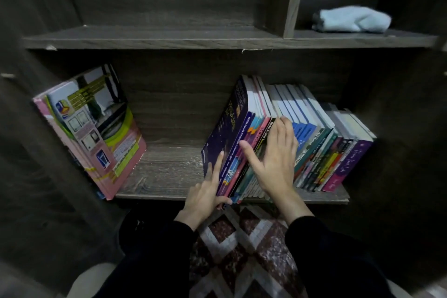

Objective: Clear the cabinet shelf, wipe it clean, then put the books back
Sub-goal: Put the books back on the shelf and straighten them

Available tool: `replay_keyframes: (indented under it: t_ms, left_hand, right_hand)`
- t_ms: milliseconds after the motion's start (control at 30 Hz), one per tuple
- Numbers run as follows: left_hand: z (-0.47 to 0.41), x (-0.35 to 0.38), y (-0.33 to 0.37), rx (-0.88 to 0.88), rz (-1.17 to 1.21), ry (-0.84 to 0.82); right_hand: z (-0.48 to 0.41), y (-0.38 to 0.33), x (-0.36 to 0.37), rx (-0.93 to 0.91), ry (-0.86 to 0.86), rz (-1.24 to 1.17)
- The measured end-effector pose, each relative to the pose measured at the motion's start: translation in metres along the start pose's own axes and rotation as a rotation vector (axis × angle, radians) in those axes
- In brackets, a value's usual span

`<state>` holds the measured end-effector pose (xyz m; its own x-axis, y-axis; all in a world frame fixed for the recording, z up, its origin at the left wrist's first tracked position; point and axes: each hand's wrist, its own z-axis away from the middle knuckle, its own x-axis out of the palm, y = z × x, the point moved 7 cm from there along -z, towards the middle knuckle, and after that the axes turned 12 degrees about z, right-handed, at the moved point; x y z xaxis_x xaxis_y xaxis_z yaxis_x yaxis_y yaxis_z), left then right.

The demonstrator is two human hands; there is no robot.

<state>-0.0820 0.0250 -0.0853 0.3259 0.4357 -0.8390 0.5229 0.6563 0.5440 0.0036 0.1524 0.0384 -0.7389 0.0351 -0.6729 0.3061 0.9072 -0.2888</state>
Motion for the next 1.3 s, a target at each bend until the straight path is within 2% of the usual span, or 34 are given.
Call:
replay_keyframes:
  t_ms: [167, 267, 367, 467, 600, 667, 767, 833, 967, 1033, 1133, 1300]
  left_hand:
    - [-0.009, -0.007, -0.003, -0.037, -0.143, 0.023]
    - [-0.010, -0.006, -0.004, -0.036, -0.162, 0.028]
    - [-0.007, -0.005, -0.003, -0.048, -0.127, 0.025]
    - [-0.004, -0.003, -0.002, -0.060, -0.006, -0.007]
    - [0.007, -0.005, -0.007, -0.154, 0.327, -0.078]
    - [0.018, -0.019, -0.005, -0.181, 0.458, -0.003]
    - [0.039, -0.069, -0.016, -0.227, 0.484, 0.279]
    - [0.053, -0.114, -0.029, -0.249, 0.405, 0.481]
    - [0.082, -0.211, -0.052, -0.256, 0.044, 0.838]
    - [0.090, -0.248, -0.065, -0.322, -0.079, 0.957]
    - [0.088, -0.278, -0.085, -0.409, -0.212, 0.941]
    - [0.075, -0.284, -0.093, -0.391, -0.379, 0.880]
  right_hand:
    - [-0.004, 0.000, 0.011, -0.050, 0.068, 0.136]
    - [-0.003, 0.000, 0.011, -0.115, 0.132, 0.239]
    - [-0.002, 0.000, 0.012, -0.129, 0.126, 0.266]
    - [-0.002, 0.001, 0.014, -0.120, 0.112, 0.281]
    - [-0.002, 0.001, 0.013, -0.108, 0.094, 0.283]
    - [-0.002, 0.001, 0.012, -0.108, 0.088, 0.273]
    - [-0.001, 0.001, 0.010, -0.097, 0.094, 0.251]
    - [0.000, 0.000, 0.009, -0.076, 0.088, 0.238]
    - [0.000, -0.001, 0.009, -0.055, 0.061, 0.220]
    - [0.000, -0.001, 0.009, -0.050, 0.052, 0.221]
    - [0.000, -0.001, 0.009, -0.049, 0.051, 0.210]
    - [0.000, -0.001, 0.008, -0.047, 0.062, 0.206]
